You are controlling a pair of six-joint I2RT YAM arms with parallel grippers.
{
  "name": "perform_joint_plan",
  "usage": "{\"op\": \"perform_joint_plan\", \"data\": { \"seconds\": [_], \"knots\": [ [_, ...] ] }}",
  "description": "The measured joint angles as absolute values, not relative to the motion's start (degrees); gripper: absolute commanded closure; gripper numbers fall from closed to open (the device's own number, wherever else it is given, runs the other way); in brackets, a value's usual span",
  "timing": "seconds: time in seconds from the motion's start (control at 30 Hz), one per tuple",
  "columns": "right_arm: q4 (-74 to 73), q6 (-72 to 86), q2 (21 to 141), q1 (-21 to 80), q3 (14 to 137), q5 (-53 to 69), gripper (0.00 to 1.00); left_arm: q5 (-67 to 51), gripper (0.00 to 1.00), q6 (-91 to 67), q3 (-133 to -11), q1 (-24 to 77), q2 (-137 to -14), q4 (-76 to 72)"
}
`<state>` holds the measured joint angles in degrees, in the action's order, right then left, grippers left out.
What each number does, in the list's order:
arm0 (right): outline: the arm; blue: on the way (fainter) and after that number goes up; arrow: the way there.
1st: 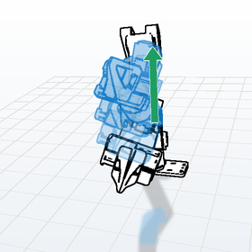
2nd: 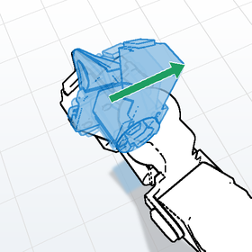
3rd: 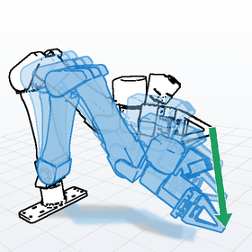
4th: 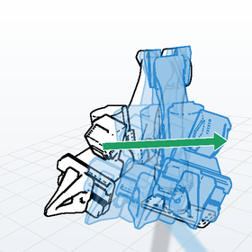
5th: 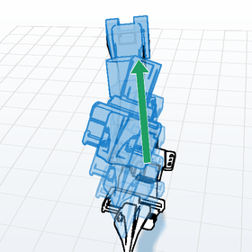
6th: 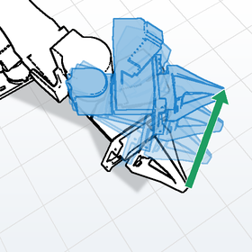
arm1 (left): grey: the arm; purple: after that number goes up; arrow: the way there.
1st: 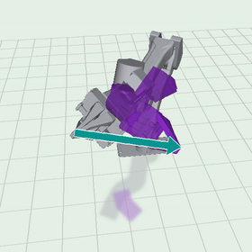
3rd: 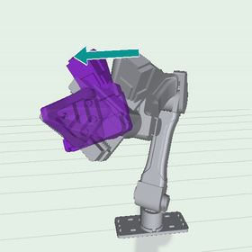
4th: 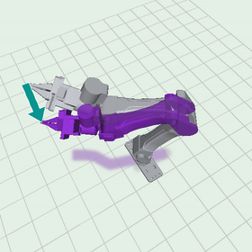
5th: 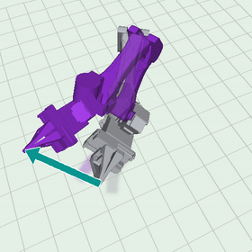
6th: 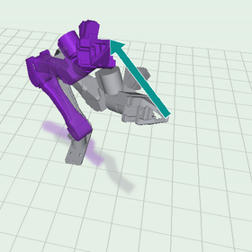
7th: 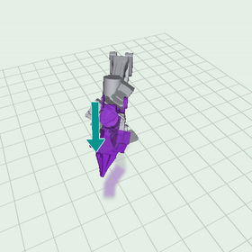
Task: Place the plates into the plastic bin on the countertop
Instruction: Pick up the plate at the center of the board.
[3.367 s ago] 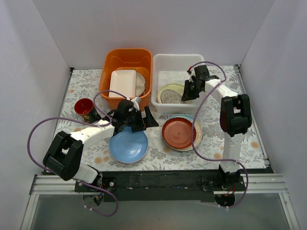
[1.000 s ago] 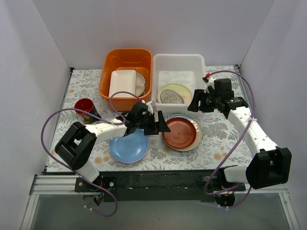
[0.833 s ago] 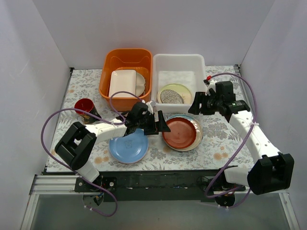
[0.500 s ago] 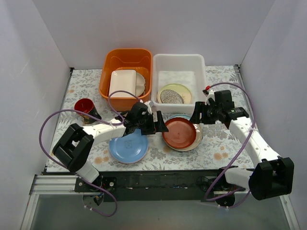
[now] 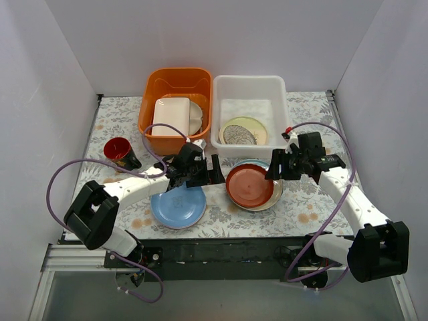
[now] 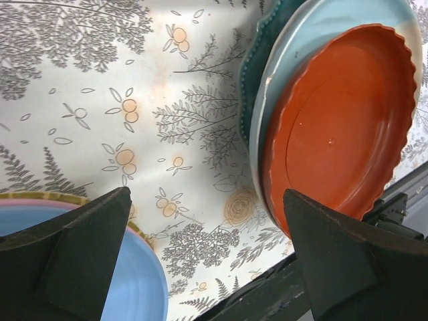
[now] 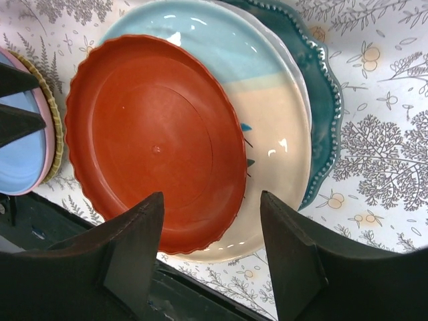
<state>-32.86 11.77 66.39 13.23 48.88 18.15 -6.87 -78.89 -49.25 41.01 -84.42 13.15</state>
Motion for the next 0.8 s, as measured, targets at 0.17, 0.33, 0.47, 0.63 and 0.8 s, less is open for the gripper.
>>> {"op": "perform_joint_plan", "data": {
  "seconds": [0.17,0.33,0.47,0.63,0.8],
  "knots": [
    [-32.9,11.7,66.7,13.2,48.1,18.2,0.36,-3.9,0.02,-78.5,-49.3,41.0,-82.7,15.3],
    [-32.5,11.6,67.6,13.2,47.1,18.2,0.36,-2.5,0.02,-78.2,-49.3,41.0,-81.6,16.5],
    [-32.4,11.5,67.9,13.2,46.2,18.2,0.37,-1.6,0.02,-77.9,-49.3,41.0,-81.5,16.9],
    [-32.1,11.3,68.4,13.3,45.9,18.2,0.37,0.0,0.02,-77.1,-49.9,41.0,-81.5,18.4],
    [-31.4,11.3,69.2,13.2,45.9,18.2,0.41,0.3,0.02,-76.9,-50.3,41.0,-81.5,19.3]
  ]
}}
